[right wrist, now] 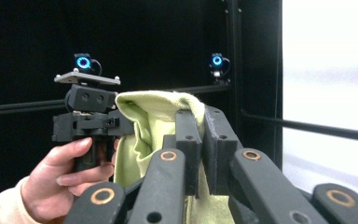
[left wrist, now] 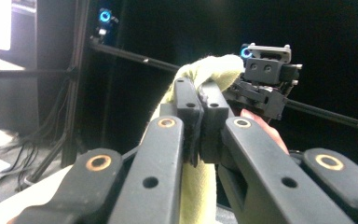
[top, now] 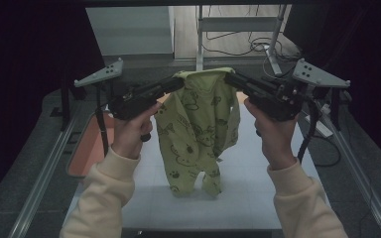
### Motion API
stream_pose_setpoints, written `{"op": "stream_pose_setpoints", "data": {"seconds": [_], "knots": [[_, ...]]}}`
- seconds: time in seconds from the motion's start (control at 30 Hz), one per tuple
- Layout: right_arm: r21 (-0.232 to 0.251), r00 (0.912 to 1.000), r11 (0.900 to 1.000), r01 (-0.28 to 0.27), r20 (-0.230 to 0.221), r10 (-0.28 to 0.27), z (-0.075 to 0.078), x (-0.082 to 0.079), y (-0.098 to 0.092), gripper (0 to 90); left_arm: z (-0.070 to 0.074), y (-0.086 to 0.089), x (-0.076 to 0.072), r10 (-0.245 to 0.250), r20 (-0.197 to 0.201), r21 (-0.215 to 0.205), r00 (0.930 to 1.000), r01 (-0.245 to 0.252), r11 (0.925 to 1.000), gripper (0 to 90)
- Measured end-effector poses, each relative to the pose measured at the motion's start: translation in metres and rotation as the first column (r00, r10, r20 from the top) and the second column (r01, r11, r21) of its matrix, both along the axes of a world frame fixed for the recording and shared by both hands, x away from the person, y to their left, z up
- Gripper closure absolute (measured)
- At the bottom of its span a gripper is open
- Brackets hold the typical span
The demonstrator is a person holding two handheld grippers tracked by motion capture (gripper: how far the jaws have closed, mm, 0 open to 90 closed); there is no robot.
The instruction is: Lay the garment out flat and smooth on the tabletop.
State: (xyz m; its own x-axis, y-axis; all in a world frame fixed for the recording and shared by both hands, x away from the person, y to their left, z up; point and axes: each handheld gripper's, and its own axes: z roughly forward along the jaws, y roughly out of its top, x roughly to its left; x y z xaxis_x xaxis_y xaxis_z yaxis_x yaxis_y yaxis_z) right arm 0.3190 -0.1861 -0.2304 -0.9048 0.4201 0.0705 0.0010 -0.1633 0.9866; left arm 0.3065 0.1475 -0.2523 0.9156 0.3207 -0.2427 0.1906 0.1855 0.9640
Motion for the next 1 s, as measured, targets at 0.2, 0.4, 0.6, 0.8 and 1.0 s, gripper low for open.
{"op": "stream_pose_setpoints", "data": {"seconds": [0.2,0.4,0.6,0.8,1.0], "knots": [[0.008,0.9993,1.0,-0.006,0.037,0.006,0.012,-0.014,-0.001,85.1,0.009,-0.001,-0.011,-0.001,0.039,0.007,0.9992,0.001,1.0,87.9],[0.0,0.9979,1.0,-0.006,0.064,0.006,0.019,-0.024,-0.001,85.2,0.012,0.0,-0.016,0.002,0.052,0.006,0.9987,-0.003,1.0,87.9],[0.019,0.9969,1.0,-0.017,0.077,0.015,0.02,-0.035,-0.005,85.1,0.014,-0.003,-0.028,-0.018,0.074,0.012,0.9971,0.017,0.9998,87.9],[0.018,0.9935,1.0,-0.025,0.112,0.023,0.025,-0.049,-0.005,85.1,0.018,-0.001,-0.039,-0.022,0.097,0.001,0.995,0.022,0.9997,87.8],[0.01,0.9882,1.0,-0.02,0.152,0.018,0.03,-0.063,-0.003,85.1,0.021,0.0,-0.047,-0.026,0.117,-0.001,0.9928,0.026,0.9997,87.9]]}}
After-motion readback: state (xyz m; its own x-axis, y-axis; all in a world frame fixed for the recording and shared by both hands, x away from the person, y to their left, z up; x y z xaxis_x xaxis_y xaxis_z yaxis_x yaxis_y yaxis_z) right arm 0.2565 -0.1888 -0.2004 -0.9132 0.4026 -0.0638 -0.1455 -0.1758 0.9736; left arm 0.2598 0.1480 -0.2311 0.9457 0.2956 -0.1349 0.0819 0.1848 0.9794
